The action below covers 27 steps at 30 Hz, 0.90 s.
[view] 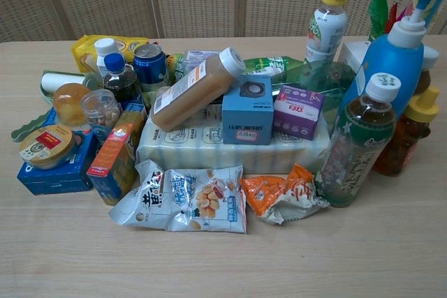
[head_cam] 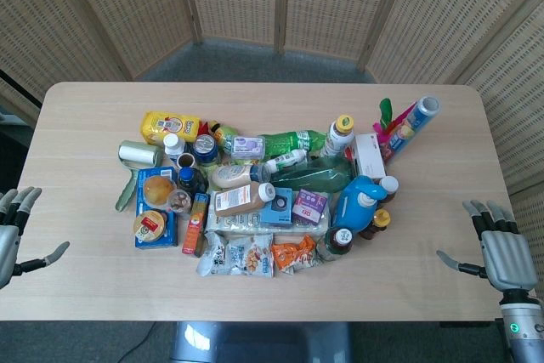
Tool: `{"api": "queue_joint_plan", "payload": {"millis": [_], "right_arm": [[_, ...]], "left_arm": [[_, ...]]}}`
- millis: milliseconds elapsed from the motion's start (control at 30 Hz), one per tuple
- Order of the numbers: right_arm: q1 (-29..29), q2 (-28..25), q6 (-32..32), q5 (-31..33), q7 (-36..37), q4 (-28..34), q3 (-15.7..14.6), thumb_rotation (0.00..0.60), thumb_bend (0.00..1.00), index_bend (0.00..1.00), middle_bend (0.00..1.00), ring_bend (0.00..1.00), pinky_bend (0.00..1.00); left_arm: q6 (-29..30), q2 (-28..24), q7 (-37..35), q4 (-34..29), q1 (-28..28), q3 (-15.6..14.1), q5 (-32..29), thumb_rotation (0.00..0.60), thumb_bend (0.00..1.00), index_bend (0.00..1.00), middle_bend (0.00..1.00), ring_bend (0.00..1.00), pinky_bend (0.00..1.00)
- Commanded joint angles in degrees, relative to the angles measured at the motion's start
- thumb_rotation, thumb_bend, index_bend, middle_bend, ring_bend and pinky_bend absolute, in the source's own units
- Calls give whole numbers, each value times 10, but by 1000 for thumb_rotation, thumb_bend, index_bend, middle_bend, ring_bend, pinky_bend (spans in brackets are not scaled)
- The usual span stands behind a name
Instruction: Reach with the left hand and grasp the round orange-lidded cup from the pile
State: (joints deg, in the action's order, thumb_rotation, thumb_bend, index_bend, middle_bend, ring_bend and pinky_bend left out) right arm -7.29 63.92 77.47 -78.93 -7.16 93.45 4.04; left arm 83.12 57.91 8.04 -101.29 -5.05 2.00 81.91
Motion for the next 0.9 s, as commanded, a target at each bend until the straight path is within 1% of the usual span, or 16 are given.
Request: {"api": "queue_joint_plan", "payload": {"millis": [33,400,533,600,667,767,900], "right_arm": [[-2,0,-4,-1,2,0,0,268,2,0,0,0,0],[3,3,3,-4,20,-2,-2,264,2,0,0,0,0],[4,4,3,-4,18,0,-3,268,2,0,0,0,0],[4,3,5,-4,17,2,-2,265,2,0,0,0,0],[5,1,6,-4,14,5,-2,267,2,0,0,0,0],[5,-3,8,-4,12,9,-2,265,2,0,0,0,0],[9,-8,12,-4,13,13,-2,264,2,0,0,0,0]], "left_arm": [[-5,2,2,0,-2,1,-3,249,224,2,0,0,0],[-16,2,-20,8,-8,2,-2,249,225,2,0,0,0],[-30,7,-18,15,-14,-2,3,250,224,1,0,0,0],[-38,13,-18,19,-17,-6,7,261,224,3,0,0,0],[-50,20,-12,25,-21,-13,10,300,225,6,0,0,0],[-70,37,4,37,-27,-21,6,337,224,7,0,0,0],[-101,66,18,56,-37,-26,-8,354,225,9,0,17,0]]}}
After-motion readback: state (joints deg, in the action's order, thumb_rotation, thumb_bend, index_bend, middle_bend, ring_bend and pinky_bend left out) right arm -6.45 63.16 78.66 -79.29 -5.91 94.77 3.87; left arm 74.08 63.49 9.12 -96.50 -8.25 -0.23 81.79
